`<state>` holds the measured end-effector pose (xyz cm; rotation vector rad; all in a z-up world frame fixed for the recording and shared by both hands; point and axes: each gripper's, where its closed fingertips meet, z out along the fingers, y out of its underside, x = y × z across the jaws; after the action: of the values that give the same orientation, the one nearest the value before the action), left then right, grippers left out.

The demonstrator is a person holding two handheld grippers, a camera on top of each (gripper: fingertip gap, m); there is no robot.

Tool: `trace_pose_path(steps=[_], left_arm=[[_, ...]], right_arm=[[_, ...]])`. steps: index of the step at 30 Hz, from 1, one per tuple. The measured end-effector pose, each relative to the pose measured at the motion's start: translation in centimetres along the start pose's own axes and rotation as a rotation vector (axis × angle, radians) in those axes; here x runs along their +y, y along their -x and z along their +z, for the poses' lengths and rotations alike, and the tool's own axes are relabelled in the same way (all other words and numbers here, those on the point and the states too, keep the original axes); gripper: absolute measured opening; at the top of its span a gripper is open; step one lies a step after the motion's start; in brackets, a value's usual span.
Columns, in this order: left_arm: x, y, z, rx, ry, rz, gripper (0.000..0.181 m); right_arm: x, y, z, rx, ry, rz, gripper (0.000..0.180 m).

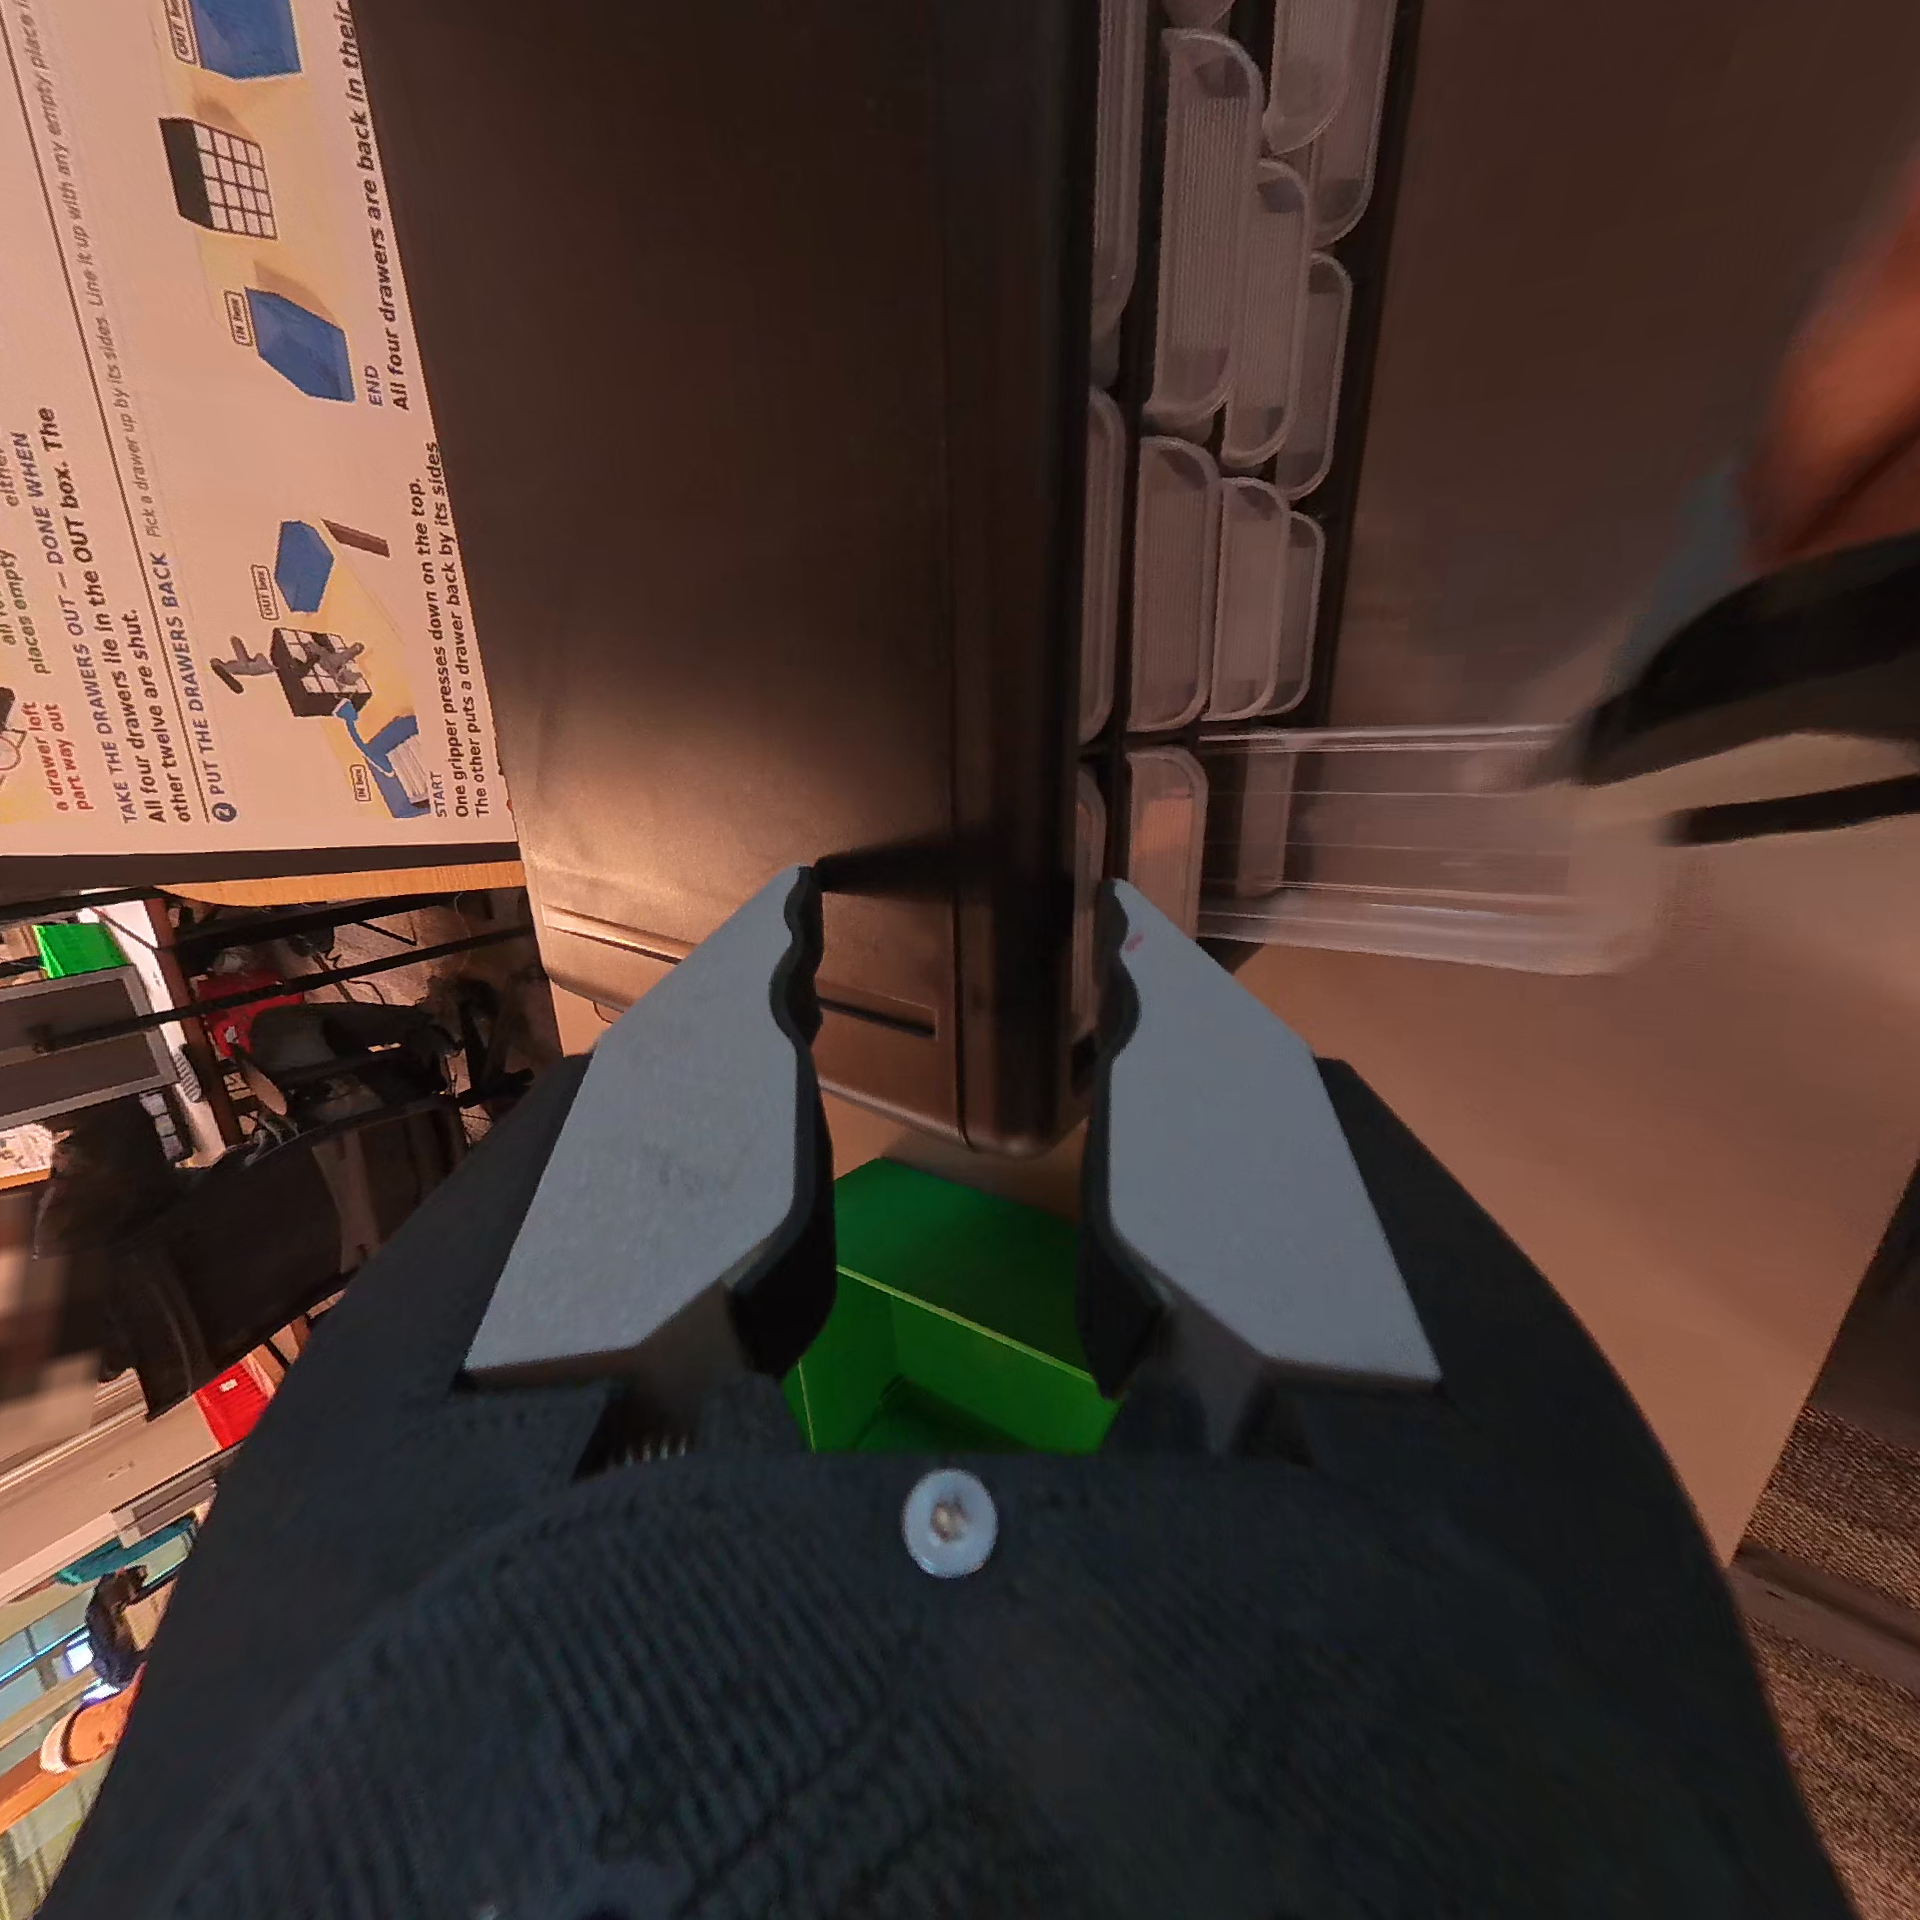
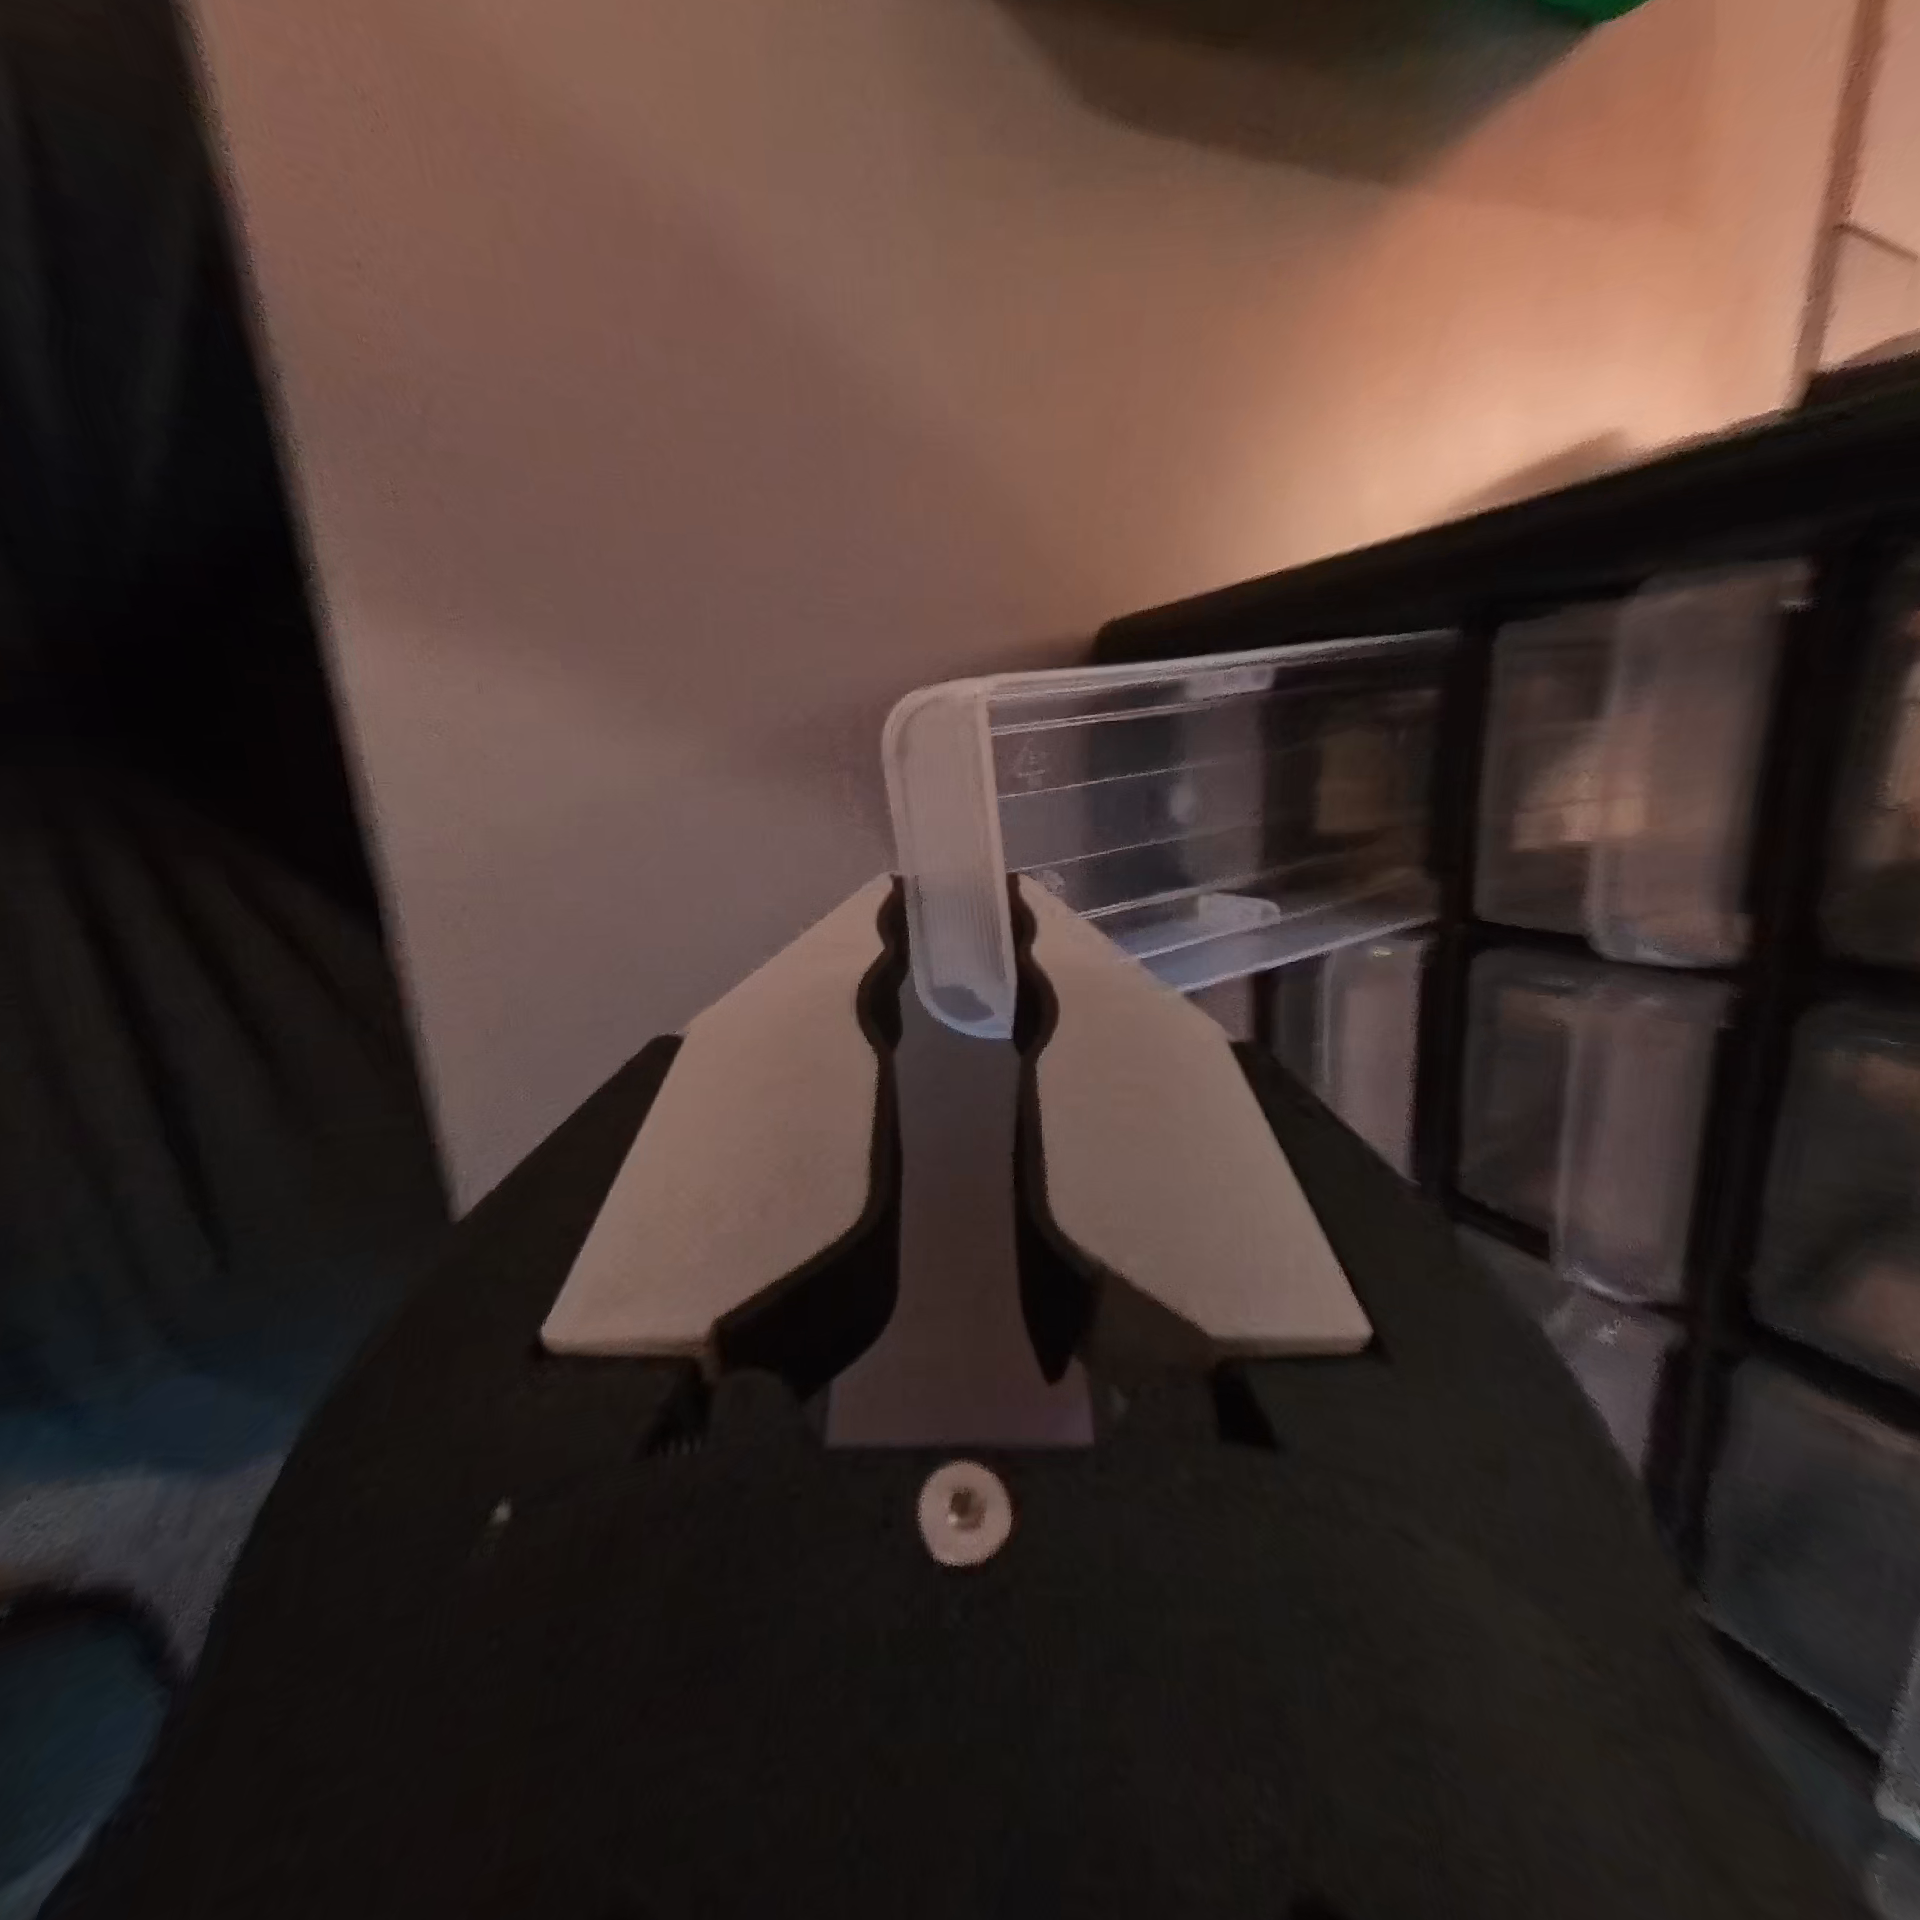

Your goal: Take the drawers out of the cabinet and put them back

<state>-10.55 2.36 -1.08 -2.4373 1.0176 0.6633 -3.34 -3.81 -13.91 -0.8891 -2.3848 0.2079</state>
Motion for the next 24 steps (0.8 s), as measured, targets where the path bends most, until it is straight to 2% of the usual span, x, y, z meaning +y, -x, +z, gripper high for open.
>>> trace_pose_path(steps=[3, 6, 13, 16, 20, 21, 24], left_arm=[[0.0, 0.0, 0.0, -0.001, 0.005, 0.0, 0.052], [0.0, 0.0, 0.0, -0.003, 0.011, 0.003, 0.052], [0.0, 0.0, 0.0, 0.004, -0.008, 0.001, 0.051], [0.0, 0.0, 0.0, 0.006, -0.014, -0.001, 0.051], [0.0, 0.0, 0.0, 0.005, 0.0, 0.004, 0.052], [0.0, 0.0, 0.0, 0.004, 0.005, 0.005, 0.052], [0.0, 0.0, 0.0, 0.006, 0.012, 0.005, 0.052]], right_arm=[[-0.2, -3.1, 0.7, 0.118, -0.029, 0.091, 0.025], [-0.2, -4.4, 0.7, 0.124, -0.072, 0.172, 0.038], [-0.5, -3.8, -2.5, 0.08, -0.224, 0.23, 0.041], [-1.6, -1.2, -4.1, -0.079, -0.343, 0.202, 0.033], [-3.6, 8.7, -9.0, -0.606, -0.62, -0.101, 0.01], [-3.4, 9.8, -9.4, -0.647, -0.643, -0.151, 0.0], [-3.5, 7.5, -6.2, -0.531, -0.575, -0.068, 0.0]])
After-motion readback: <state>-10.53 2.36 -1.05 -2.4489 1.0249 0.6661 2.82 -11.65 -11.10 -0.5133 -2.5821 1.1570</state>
